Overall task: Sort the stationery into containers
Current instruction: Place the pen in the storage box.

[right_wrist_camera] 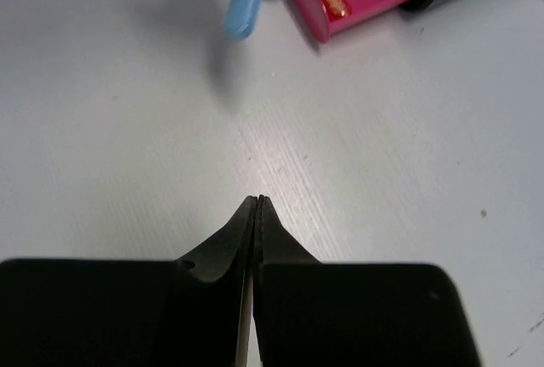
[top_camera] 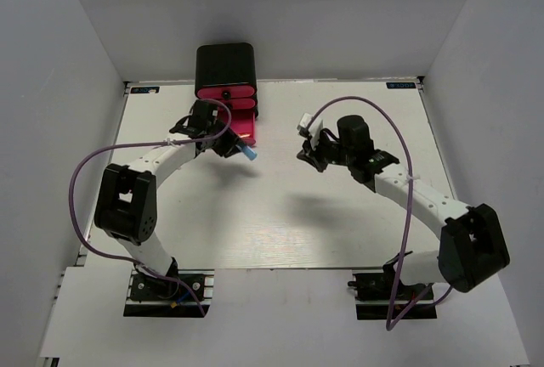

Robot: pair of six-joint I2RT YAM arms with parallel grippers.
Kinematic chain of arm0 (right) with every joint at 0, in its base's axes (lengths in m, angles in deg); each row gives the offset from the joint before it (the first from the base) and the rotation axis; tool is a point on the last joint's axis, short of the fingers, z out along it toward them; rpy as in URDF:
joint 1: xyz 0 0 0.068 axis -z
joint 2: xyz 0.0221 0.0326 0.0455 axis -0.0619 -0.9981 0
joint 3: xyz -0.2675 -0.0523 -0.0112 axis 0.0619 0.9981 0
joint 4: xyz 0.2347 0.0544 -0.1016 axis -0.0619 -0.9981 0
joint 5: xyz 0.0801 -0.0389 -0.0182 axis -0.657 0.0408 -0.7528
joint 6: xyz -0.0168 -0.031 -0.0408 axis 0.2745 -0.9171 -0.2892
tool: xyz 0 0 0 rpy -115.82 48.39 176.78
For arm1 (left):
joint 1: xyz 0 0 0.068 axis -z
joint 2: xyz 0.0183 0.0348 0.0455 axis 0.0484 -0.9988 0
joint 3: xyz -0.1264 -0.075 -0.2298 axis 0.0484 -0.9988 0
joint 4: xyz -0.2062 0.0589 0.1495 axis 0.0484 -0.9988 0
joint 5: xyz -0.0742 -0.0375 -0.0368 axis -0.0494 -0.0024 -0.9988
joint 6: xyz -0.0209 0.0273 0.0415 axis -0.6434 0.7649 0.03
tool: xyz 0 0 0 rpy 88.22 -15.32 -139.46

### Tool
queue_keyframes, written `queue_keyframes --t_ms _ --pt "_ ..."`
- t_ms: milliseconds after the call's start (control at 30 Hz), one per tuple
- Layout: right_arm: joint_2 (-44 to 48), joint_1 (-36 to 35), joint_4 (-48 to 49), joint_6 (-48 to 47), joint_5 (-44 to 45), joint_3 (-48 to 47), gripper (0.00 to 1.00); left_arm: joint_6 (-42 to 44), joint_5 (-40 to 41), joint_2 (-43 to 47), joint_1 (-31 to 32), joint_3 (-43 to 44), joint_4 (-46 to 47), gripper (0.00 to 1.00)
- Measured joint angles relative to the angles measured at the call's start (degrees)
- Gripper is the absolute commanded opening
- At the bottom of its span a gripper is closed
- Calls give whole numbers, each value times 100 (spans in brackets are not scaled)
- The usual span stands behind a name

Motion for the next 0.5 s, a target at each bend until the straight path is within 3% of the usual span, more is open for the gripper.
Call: queue_keyframes --t_ms 167,367,500 --pt "560 125 -15 -31 0 592 0 -1176 57 -227 -177 293 905 3" --pt "977 238 -9 -79 0 887 0 -1923 684 -396 -260 498 1698 5" --pt "1005 317 -4 -111 0 922 0 -2146 1093 -660 -365 859 1565 15"
